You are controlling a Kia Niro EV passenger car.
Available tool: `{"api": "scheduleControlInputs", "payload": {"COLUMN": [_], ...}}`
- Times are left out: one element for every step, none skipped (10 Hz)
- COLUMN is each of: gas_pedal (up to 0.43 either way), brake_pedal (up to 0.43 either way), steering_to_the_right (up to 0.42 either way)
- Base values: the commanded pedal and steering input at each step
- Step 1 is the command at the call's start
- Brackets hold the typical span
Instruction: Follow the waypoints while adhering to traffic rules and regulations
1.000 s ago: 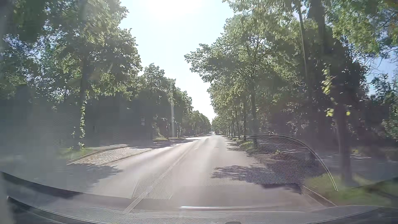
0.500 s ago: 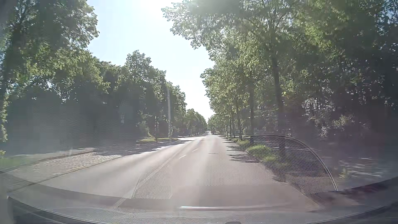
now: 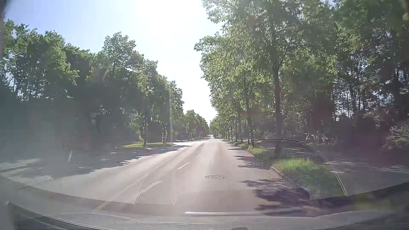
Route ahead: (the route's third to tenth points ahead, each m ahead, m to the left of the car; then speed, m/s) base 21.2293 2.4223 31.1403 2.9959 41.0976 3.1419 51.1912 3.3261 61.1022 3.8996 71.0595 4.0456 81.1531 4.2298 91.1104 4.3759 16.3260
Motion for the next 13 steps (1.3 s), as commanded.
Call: {"api": "scheduleControlInputs", "payload": {"gas_pedal": [0.358,0.339,0.331,0.319,0.311,0.299,0.28,0.268,0.248,0.24,0.228,0.22,0.209], "brake_pedal": [0.012,0.012,0.012,0.012,0.012,0.018,0.012,0.012,0.012,0.012,0.012,0.012,0.012], "steering_to_the_right": [0.006,0.001,-0.002,-0.003,-0.002,-0.002,-0.002,-0.002,-0.002,-0.002,-0.003,-0.003,-0.005]}}
